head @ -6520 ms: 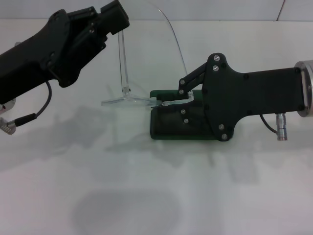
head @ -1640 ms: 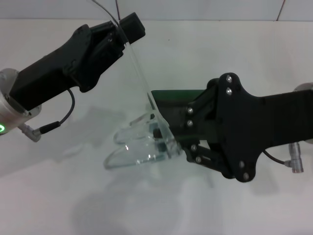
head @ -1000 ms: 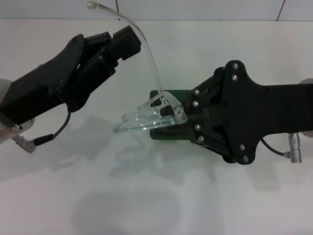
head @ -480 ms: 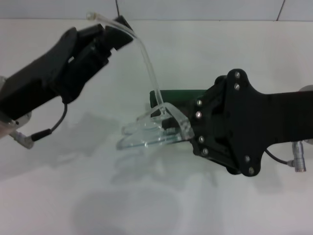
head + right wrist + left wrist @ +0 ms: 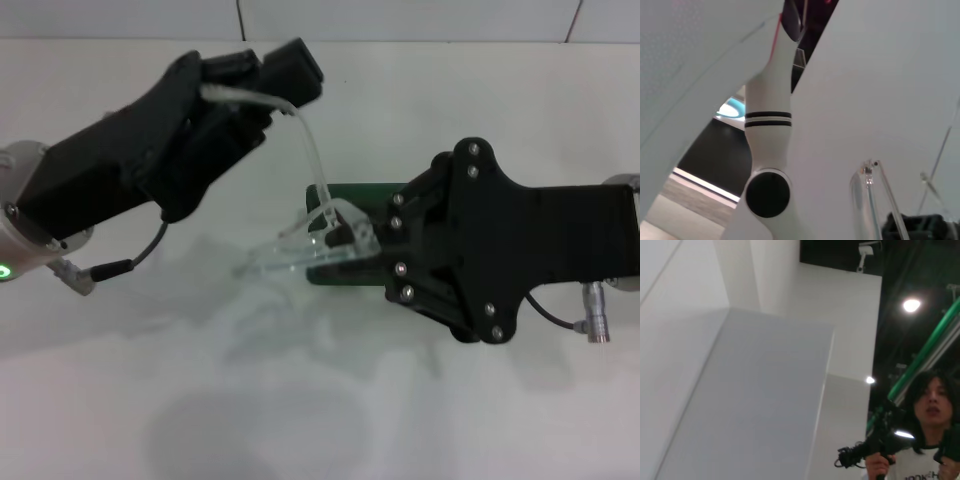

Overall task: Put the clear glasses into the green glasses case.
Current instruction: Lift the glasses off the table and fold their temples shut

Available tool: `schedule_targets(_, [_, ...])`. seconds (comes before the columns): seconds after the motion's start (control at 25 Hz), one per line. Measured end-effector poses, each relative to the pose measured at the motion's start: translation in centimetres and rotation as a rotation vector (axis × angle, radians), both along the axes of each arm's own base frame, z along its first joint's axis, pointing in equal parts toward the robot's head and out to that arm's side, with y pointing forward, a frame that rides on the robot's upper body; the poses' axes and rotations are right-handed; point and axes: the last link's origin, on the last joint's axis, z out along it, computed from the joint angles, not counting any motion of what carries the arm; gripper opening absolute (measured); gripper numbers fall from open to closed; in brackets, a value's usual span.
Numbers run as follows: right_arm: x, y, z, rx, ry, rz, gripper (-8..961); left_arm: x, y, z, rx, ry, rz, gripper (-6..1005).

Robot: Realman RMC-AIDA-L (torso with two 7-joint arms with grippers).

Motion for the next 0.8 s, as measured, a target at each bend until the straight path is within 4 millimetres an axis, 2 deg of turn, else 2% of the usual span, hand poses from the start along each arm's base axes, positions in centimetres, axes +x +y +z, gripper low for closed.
schedule_targets(0.8, [0.23, 0.88, 0.41, 0.037, 0.047, -0.042, 47, -0.43, -0.54, -0.34, -0.001, 0.009, 0.002, 48])
